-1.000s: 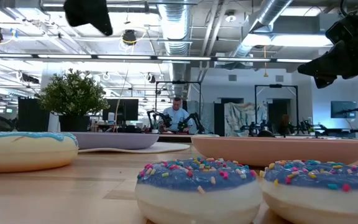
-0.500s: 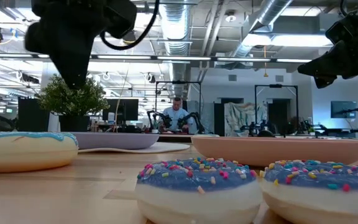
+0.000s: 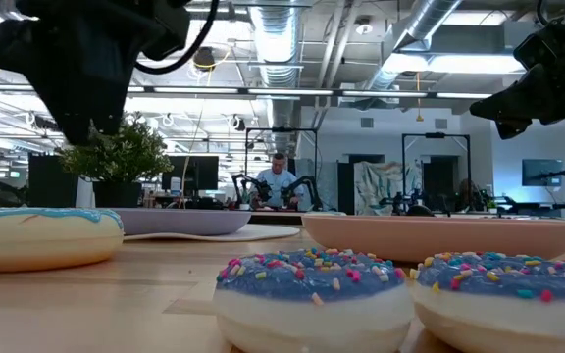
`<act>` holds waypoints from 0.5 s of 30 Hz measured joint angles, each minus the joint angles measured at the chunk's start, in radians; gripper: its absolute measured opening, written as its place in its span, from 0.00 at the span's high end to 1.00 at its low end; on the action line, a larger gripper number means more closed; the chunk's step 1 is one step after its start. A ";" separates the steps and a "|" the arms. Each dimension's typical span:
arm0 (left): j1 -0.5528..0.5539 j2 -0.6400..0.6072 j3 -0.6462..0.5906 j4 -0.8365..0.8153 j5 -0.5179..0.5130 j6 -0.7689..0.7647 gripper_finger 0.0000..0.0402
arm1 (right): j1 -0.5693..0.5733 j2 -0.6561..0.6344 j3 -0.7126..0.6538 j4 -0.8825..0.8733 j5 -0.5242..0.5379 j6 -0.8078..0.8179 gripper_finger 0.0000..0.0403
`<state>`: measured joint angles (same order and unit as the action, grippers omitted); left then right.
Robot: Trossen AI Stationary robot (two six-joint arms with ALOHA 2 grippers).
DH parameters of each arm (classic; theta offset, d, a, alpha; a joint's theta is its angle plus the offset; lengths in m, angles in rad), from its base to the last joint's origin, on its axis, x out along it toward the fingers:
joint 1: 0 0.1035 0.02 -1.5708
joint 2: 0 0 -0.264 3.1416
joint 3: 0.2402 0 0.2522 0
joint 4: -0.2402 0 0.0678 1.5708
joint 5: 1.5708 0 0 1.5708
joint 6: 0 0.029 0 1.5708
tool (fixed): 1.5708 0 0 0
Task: Pick & Place donuts
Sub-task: Put the big light blue donut on the purple plate
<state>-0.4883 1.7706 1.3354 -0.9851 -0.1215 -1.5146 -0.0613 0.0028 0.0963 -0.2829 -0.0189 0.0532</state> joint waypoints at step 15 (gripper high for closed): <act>-0.030 0.082 -0.003 -0.016 0.001 0.005 0.42 | 0.000 0.000 0.000 0.000 0.000 0.000 1.00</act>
<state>-0.5178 1.8524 1.3323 -1.0010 -0.1208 -1.5093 -0.0612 0.0027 0.0960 -0.2829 -0.0187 0.0530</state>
